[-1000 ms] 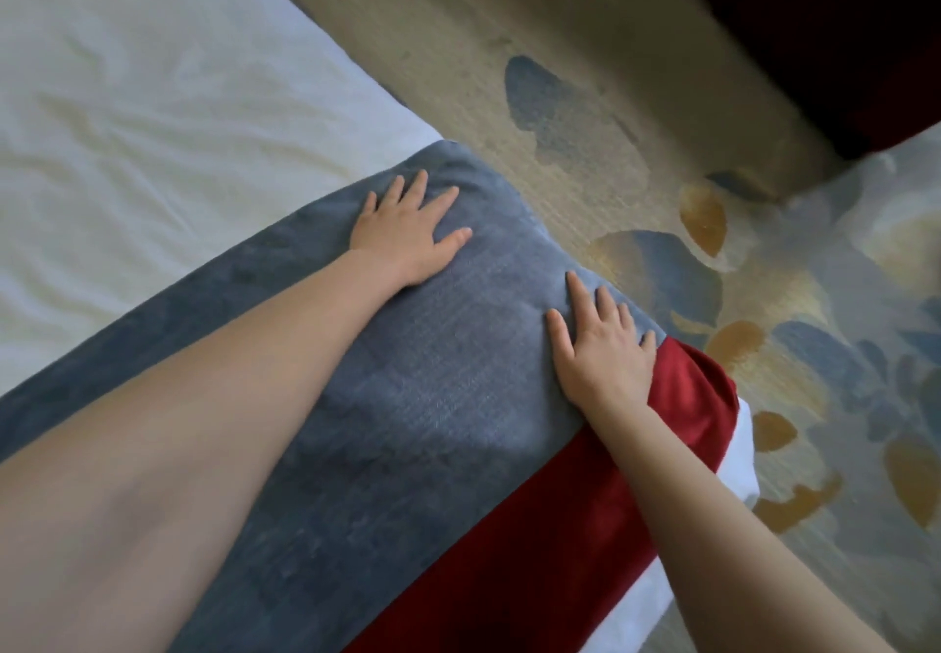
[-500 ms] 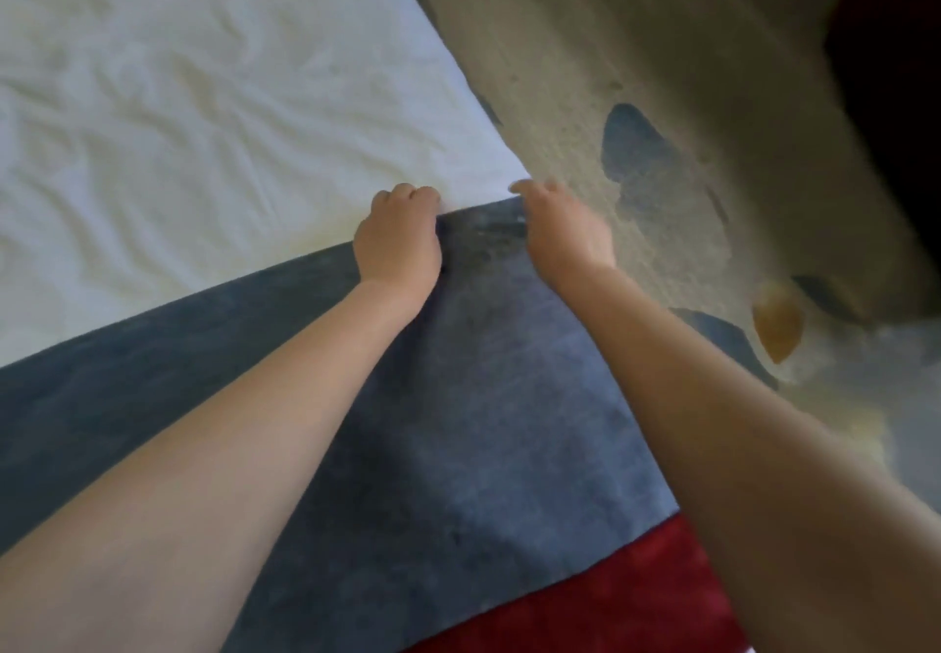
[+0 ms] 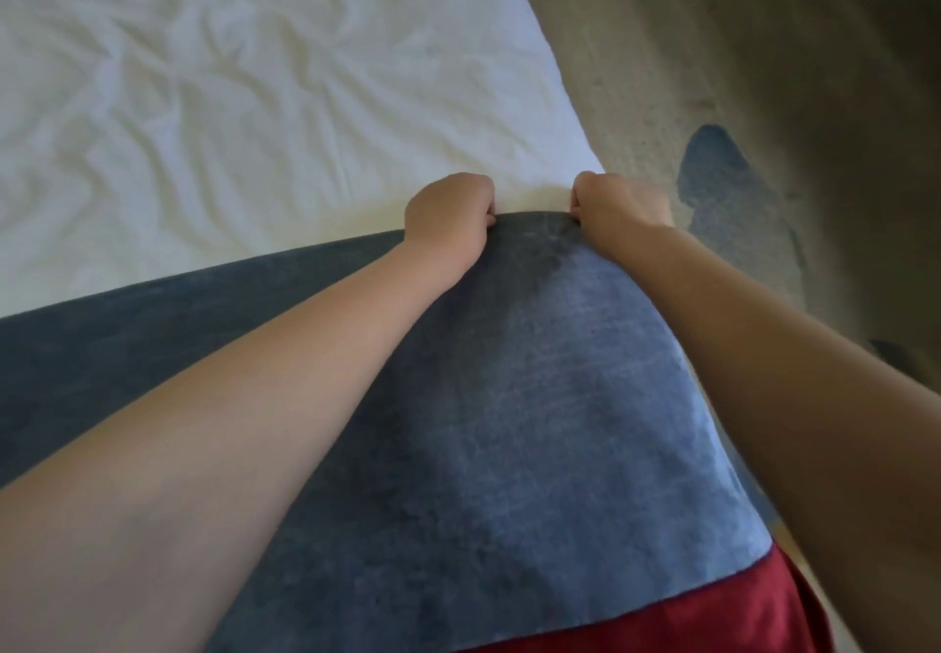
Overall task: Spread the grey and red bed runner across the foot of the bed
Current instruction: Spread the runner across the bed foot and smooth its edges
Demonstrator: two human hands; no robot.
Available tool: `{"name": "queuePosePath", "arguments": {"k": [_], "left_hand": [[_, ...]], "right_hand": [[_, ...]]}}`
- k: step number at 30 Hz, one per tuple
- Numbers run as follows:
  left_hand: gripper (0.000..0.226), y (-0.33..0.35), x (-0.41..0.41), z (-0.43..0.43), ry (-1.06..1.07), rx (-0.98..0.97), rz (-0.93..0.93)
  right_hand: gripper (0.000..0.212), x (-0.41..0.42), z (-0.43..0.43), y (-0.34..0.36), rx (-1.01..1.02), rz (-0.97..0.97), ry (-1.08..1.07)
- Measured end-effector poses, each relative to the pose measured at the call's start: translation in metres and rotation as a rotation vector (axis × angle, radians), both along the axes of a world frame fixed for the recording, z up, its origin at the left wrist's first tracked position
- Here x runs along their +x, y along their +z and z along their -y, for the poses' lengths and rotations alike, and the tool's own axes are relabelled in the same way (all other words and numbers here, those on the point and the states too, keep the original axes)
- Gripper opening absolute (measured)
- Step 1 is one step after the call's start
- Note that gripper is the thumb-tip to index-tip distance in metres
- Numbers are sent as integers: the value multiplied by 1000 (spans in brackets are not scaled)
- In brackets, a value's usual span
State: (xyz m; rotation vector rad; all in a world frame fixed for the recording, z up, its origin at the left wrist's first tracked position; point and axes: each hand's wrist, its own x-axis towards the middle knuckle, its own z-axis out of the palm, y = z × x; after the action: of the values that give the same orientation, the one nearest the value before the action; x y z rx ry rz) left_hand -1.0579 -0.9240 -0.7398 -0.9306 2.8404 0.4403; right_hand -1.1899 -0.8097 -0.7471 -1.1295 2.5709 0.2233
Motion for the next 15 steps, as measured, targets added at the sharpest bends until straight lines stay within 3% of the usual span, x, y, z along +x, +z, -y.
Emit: {"name": "queuePosePath", "arguments": {"k": [3,7,11,15], "left_hand": [[15,1,1,-10,49,-25,-17],[29,17,19,-31,5,-180,-170],[37,38,56,-50,1,-229,-224],[40,63,100,-79,28,-261,-240]], "right_hand": [[29,13,2,0,4,-3,-52],[30,38,-10,17,-231,-185,78],[46,69,-34,38,-345,-153,193],[55,115,-66,65,-318,-114,202]]}}
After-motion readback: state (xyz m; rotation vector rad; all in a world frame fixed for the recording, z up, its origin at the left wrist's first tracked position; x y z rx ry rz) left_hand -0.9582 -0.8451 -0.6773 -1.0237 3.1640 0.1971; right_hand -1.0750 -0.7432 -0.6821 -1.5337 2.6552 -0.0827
